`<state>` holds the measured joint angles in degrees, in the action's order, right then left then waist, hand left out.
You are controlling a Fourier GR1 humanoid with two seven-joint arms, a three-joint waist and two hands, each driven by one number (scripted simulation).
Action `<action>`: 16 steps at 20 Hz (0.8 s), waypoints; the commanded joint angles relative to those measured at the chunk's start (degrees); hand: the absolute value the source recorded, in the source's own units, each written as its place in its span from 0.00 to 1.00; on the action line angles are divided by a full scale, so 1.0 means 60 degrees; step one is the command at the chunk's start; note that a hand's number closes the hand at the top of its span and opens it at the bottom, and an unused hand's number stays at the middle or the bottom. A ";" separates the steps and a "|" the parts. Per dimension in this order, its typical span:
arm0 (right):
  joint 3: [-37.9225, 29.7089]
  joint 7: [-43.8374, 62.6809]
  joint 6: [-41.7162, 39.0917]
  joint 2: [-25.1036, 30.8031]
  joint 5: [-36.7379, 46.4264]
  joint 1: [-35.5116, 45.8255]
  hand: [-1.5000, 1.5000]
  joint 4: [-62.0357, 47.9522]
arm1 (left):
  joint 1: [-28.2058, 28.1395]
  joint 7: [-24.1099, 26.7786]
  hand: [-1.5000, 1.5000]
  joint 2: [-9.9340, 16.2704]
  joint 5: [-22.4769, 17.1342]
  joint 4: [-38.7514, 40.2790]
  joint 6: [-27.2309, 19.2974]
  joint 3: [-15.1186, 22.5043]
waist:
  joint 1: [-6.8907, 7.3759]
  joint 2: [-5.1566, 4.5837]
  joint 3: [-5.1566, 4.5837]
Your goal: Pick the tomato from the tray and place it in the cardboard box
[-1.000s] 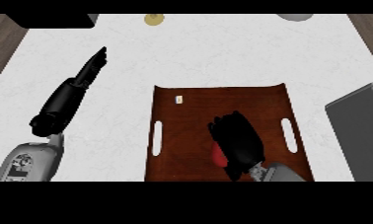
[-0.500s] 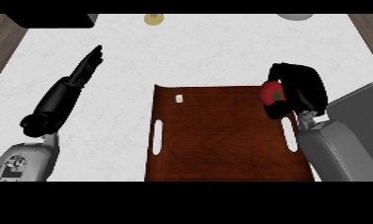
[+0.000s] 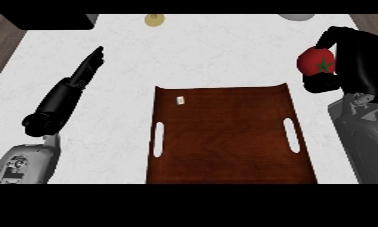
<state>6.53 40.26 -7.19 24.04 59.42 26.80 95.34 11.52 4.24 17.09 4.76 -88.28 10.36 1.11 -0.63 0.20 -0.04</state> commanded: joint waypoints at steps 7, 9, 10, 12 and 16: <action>-0.3169 0.1129 0.0821 0.0835 -0.0165 -0.0662 1.00 0.0847 | -0.0034 0.0018 0.50 -0.0415 0.0368 0.0028 -0.0224 0.0265 | -0.0013 -0.0029 0.0010; -0.3803 0.1134 0.0563 0.1154 -0.0493 -0.0730 1.00 0.1054 | 0.0228 -0.0060 0.50 0.0122 -0.0023 0.0043 0.0233 -0.0295 | -0.0013 -0.0016 0.0008; -0.4122 0.0902 0.0884 0.1341 -0.0448 -0.0644 1.00 0.0606 | 0.0301 -0.0208 0.50 -0.0009 0.0133 -0.0070 0.0128 -0.0127 | 0.0023 -0.0027 0.0011; -0.4951 0.0393 0.0384 0.1823 -0.1322 -0.1011 1.00 0.0717 | 0.0077 0.0181 0.50 -0.0082 0.0114 0.0142 0.0139 -0.0220 | -0.0016 -0.0017 0.0008; -0.5459 -0.0198 -0.0439 0.2803 -0.1435 -0.1342 1.00 -0.0364 | -0.0189 -0.0060 0.50 -0.0248 0.0262 -0.0186 0.0091 -0.0028 | 0.0038 -0.0013 0.0006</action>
<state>-21.38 41.66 -4.77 35.48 53.89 20.67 95.60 11.63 4.47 16.18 5.95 -88.18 10.84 0.44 -0.44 0.05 0.02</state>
